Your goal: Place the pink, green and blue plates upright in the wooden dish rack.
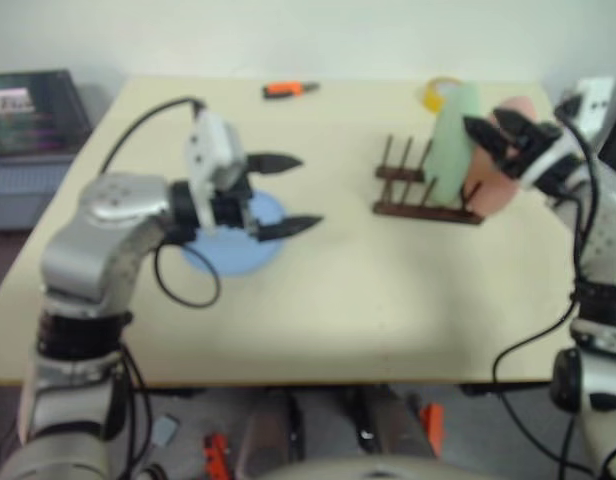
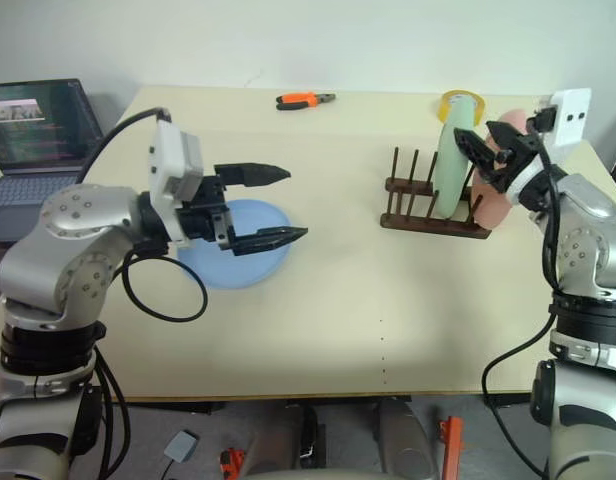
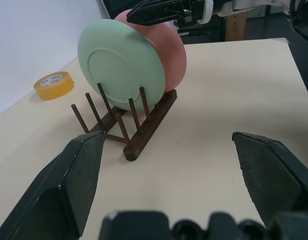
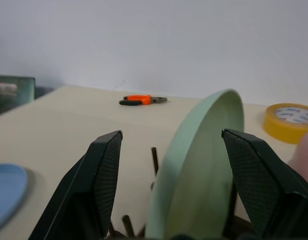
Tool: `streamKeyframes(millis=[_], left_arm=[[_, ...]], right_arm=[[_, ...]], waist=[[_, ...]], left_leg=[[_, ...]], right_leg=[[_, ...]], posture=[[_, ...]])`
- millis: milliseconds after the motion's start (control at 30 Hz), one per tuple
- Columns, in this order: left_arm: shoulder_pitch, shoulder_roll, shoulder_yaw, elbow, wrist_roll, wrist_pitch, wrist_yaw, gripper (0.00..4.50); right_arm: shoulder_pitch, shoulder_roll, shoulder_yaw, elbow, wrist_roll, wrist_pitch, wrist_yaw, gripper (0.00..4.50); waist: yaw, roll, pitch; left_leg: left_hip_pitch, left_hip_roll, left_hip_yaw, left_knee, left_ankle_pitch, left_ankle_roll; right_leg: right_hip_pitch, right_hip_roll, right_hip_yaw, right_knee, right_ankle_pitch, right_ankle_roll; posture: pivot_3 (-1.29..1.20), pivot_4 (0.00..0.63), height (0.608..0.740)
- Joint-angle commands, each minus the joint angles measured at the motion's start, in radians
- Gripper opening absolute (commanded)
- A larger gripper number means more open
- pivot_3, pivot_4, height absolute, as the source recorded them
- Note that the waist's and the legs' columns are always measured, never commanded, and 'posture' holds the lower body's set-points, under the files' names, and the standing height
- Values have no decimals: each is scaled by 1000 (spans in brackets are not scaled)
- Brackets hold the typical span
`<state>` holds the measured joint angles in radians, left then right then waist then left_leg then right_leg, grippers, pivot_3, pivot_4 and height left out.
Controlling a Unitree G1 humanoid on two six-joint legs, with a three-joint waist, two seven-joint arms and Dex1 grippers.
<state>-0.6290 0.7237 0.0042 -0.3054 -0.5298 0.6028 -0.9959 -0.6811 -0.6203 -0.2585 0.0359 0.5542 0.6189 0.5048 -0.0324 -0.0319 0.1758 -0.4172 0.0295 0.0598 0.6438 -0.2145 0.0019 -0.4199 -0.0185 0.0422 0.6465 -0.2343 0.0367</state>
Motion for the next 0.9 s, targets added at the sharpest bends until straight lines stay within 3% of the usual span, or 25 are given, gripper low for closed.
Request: streamKeyframes(millis=[33,200,300,467,667,800,900], left_arm=[[-19,8,11,-17,-6,-15,-7,4500],[-24,12,14,-10,-3,-17,-10,4500],[-33,31,38,-4,3,-20,-6,4500],[-46,65,111,-42,-64,13,-3,4500],[14,193,202,34,-36,61,25,4500],[42,279,174,160,62,158,123,4500],[18,290,154,258,111,241,194,4500]], right_arm=[[-10,-30,-9,-46,-28,-42,19,3442],[-17,-75,-13,-47,-57,-58,56,3442],[-15,-163,-12,-96,-49,-34,143,3442],[33,-269,-55,-232,123,66,341,3442],[18,-217,27,-353,227,122,376,3442],[21,-128,153,-377,203,131,349,3442],[15,-40,230,-391,197,149,308,3442]], waist=[[0,0,0],[1,0,0],[1,0,0],[0,0,0],[-8,0,0],[-8,0,0],[-3,-1,0]], left_leg=[[0,0,0,0,0,0],[0,0,0,0,0,0],[0,0,0,0,0,0],[0,1,-1,-1,0,0],[2,2,-1,0,0,0],[2,1,0,1,0,0],[1,1,0,1,0,0]], right_leg=[[0,0,0,0,0,0],[0,0,0,0,0,0],[0,0,0,0,0,0],[0,0,-1,-1,-1,-1],[0,0,-1,1,-1,-1],[0,0,0,2,-1,-2],[0,0,-1,1,-1,-1]], posture=[[0,150,740],[0,150,740],[0,150,740],[0,150,740],[0,150,740],[0,150,740],[0,150,740]])
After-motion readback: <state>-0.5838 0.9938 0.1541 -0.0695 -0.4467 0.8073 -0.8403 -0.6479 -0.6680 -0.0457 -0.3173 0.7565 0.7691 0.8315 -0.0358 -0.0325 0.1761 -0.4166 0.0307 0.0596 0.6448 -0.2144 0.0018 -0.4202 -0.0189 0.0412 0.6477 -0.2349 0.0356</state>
